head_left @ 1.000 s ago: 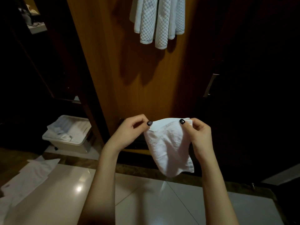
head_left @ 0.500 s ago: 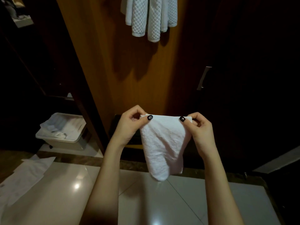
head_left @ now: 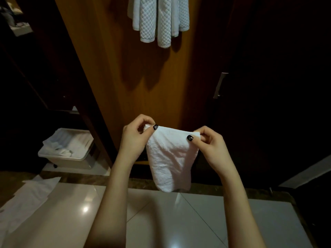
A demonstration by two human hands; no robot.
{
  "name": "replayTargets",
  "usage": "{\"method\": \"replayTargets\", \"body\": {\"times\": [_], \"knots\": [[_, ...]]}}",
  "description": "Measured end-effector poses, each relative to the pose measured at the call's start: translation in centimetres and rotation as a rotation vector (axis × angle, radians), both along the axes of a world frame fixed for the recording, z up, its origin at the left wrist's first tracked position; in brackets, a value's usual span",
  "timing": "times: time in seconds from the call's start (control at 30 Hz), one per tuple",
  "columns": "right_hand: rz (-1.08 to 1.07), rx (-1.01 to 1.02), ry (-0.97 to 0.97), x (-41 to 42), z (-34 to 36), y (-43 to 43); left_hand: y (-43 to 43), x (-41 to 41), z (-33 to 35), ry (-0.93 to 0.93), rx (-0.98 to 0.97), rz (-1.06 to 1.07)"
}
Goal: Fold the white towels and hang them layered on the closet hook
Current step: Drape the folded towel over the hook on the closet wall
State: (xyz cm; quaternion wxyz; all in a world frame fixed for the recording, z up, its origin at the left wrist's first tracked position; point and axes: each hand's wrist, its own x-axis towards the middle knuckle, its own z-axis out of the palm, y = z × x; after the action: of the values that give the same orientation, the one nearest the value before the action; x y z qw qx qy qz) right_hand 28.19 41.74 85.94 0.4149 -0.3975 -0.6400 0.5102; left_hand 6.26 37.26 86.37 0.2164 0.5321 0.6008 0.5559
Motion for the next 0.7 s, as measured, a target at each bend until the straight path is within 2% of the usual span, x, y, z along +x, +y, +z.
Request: {"method": "replayTargets", "body": {"times": [0.17,0.33,0.57,0.7], "knots": [[-0.015,0.044,-0.008,-0.7,0.1,-0.3,-0.9,-0.4,0.8,0.470,0.065,0.087],[-0.019,0.030,0.013,-1.3,-0.1,-0.8,-1.3,0.1,0.6,0.407,-0.217,-0.147],[0.133,-0.029,0.028,-1.0,-0.3,-1.3,-1.5,1.1,0.2,0.312,-0.282,-0.234],[0.106,-0.062,0.044,-1.0,-0.9,-1.4,-1.4,1.7,0.1,0.257,-0.333,-0.274]]}}
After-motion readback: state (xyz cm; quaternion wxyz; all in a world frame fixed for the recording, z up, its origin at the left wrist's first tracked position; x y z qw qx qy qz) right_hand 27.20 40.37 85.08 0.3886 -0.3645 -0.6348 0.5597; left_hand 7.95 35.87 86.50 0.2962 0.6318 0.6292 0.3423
